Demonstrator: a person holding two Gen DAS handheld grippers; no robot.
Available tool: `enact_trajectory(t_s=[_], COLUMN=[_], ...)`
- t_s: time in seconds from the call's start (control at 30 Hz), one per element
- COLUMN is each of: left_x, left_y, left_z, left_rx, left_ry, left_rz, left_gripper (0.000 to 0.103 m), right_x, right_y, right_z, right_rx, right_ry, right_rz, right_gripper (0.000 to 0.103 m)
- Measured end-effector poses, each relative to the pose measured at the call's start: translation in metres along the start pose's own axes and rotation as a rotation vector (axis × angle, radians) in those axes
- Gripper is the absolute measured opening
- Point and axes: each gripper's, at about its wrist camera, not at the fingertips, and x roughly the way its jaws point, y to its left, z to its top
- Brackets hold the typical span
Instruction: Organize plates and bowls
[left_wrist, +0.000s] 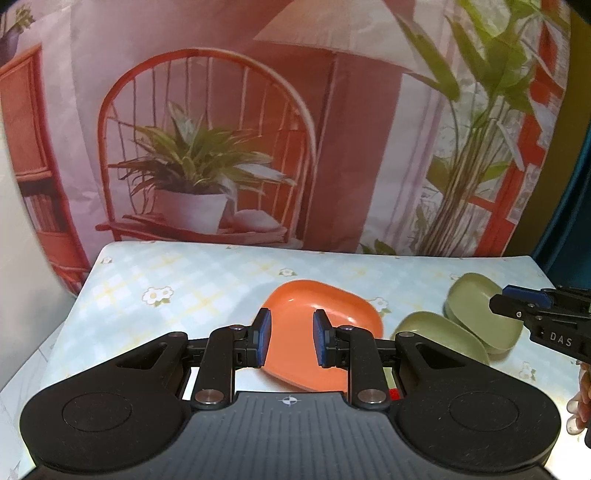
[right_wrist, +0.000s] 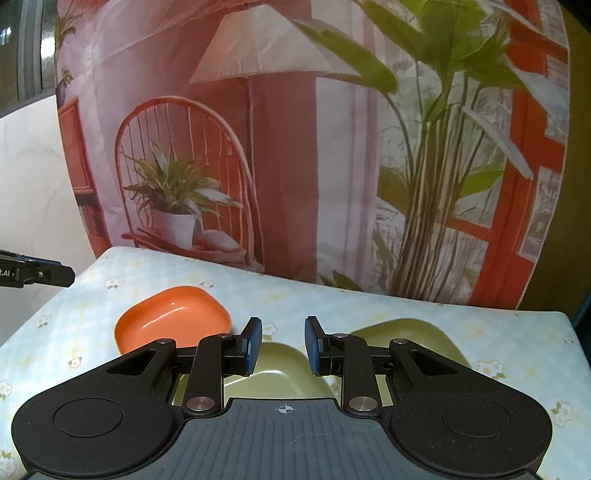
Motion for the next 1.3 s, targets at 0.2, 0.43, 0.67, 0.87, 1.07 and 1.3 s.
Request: enact_trajectory(t_s=[0.2,0.43,0.67,0.87,1.07,1.3], left_x=[0.014,0.030,0.050,0.073,0.098,0.114], left_y=[0.017,0.026,0.040,0.051,0.063,0.064], left_z=[-0.003,-0.011,-0.014,-0.015,-0.023,-0.026], left_rx=[-0.026,-0.045,-0.090,-0.107,-0.171,-0.198], left_ry=[0.031,0.066,0.103,0.134,0.179,0.202], left_rz=[0.001,-0.008,-0.003,-0.003,-0.010,-0.053], left_gripper=[0.026,0.026,0.026,0.026,0.026,0.025], right_x=[0.015,0.032,0.049,0.086,0.129,0.153], right_y=[0.012,0.021,0.020,0.023,0.043,0.049], right_z=[-0.001,-0.002,-0.002,0.006,0.002,-0.005], right_rx=[-0.015,-0.034,-0.020,0.014,-0.048,-0.053], right_ry=[0.023,0.044,0.064,0.079,0.154,0.197], right_rz=[0.016,0.019,0.022,0.038,0.063,0.085], right_gripper=[0.024,0.024,0.024,0.024,0.024,0.024])
